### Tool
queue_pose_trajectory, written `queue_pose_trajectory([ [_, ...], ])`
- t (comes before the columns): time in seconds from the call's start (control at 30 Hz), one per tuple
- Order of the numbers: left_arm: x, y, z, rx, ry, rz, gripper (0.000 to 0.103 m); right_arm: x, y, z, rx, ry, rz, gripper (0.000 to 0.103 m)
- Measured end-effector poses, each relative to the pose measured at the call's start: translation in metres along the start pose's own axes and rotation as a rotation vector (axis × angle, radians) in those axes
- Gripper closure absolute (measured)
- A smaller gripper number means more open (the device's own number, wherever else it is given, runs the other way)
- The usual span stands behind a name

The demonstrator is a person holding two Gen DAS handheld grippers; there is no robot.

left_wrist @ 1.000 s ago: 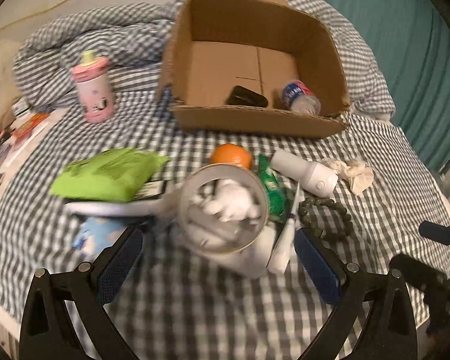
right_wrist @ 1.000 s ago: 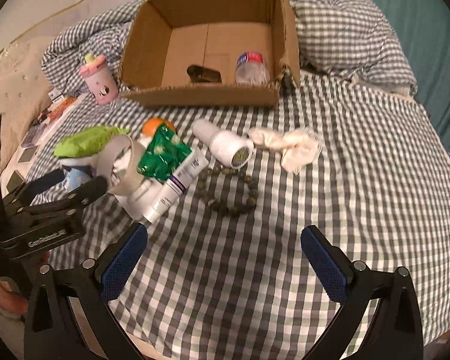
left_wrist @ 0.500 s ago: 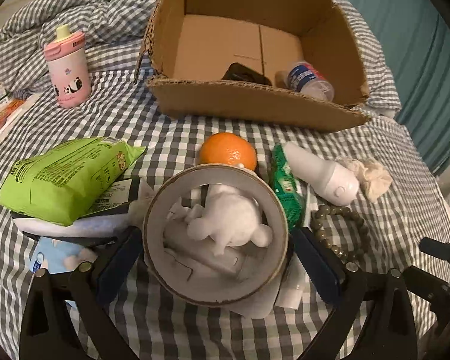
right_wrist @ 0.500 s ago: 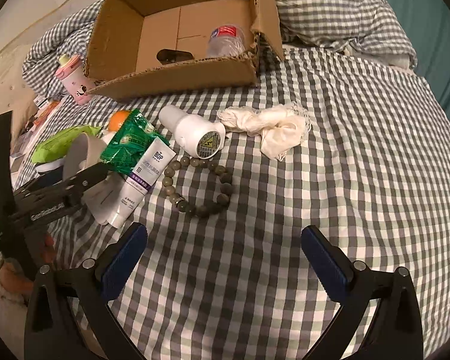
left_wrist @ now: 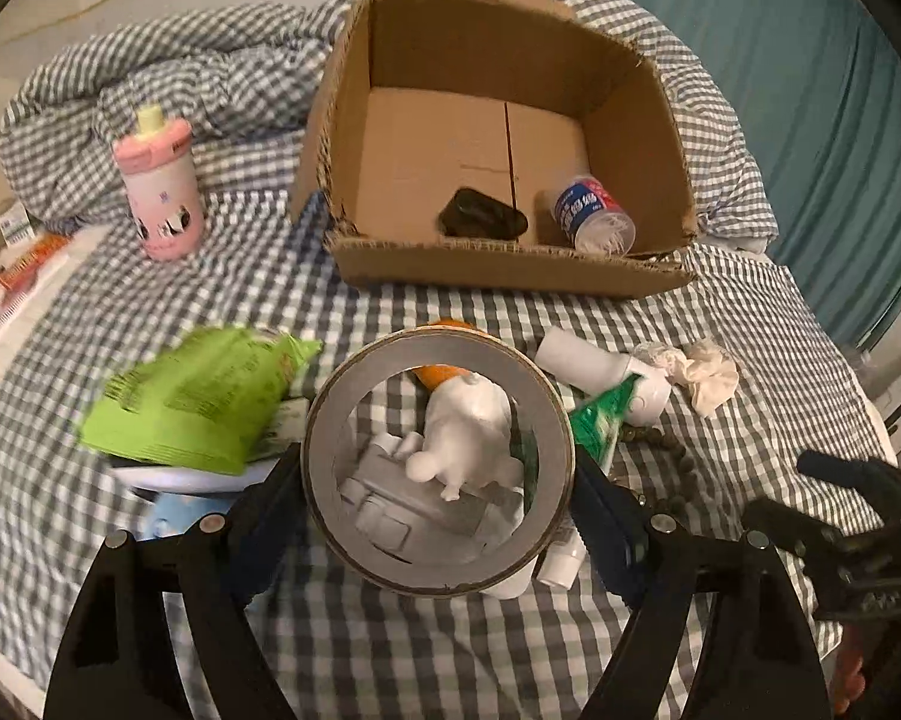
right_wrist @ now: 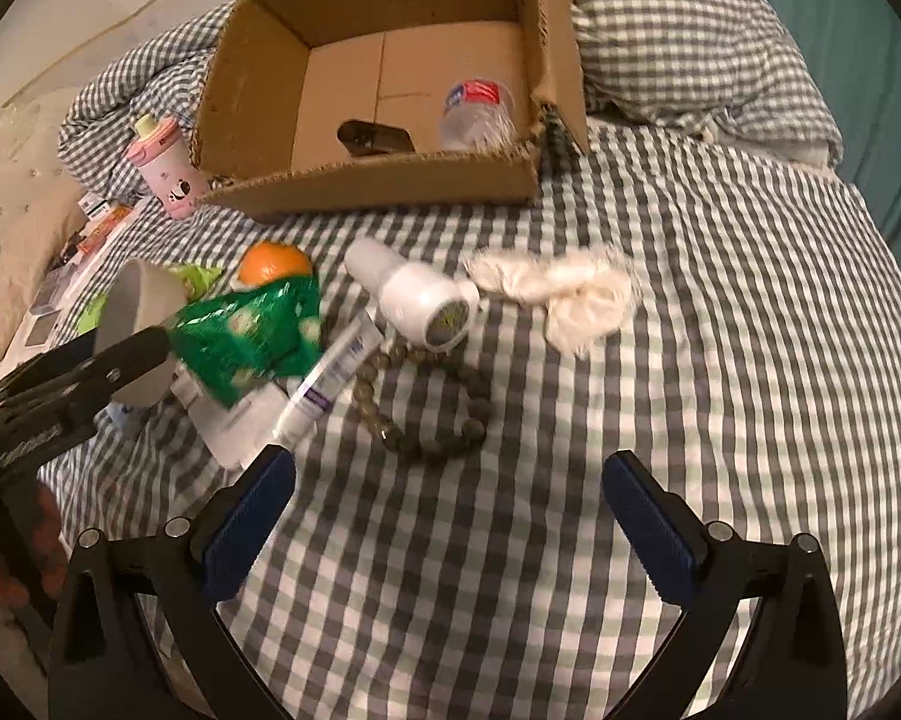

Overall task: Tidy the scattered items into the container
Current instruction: 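Grasp the white roll-on bottle with the right gripper, then carry the tape roll into the box with the left while the right carries the white bottle in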

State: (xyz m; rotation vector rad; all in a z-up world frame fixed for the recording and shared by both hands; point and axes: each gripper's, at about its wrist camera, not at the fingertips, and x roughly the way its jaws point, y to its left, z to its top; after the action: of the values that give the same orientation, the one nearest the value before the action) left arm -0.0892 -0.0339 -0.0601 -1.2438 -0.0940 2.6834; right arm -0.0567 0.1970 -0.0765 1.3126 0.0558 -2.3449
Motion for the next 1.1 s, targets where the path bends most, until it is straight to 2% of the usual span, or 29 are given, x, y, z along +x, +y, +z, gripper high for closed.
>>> queue_pose_trajectory([
  [0.1,-0.014,0.001,0.005,0.012,-0.020,0.000,0.019,0.005,0.009,0.016,-0.033,-0.021,0.035,0.000],
  [0.33,-0.029,0.009,0.016,0.015,-0.051,-0.007,0.019,0.037,0.024,0.049,-0.088,-0.012,0.024,0.000],
  [0.43,-0.029,0.012,0.019,0.012,-0.049,0.014,0.019,0.059,0.027,0.060,-0.098,0.014,0.012,0.003],
  [0.47,-0.029,0.013,0.020,0.010,-0.050,0.016,0.019,0.066,0.026,0.062,-0.095,0.024,0.011,0.005],
  [0.6,-0.028,0.016,0.022,0.006,-0.046,0.017,0.019,0.099,0.025,0.068,-0.081,0.089,-0.036,0.033],
  [0.73,-0.023,0.019,0.021,-0.008,-0.031,0.014,0.019,0.125,0.025,0.064,-0.073,0.141,-0.065,0.043],
  [0.87,-0.021,0.018,0.020,-0.005,-0.017,0.006,0.019,0.108,0.023,0.060,-0.048,0.100,-0.048,0.043],
  [1.1,-0.034,0.013,0.025,-0.015,-0.047,-0.012,0.019,0.045,0.016,0.057,-0.013,-0.009,0.001,0.043],
])
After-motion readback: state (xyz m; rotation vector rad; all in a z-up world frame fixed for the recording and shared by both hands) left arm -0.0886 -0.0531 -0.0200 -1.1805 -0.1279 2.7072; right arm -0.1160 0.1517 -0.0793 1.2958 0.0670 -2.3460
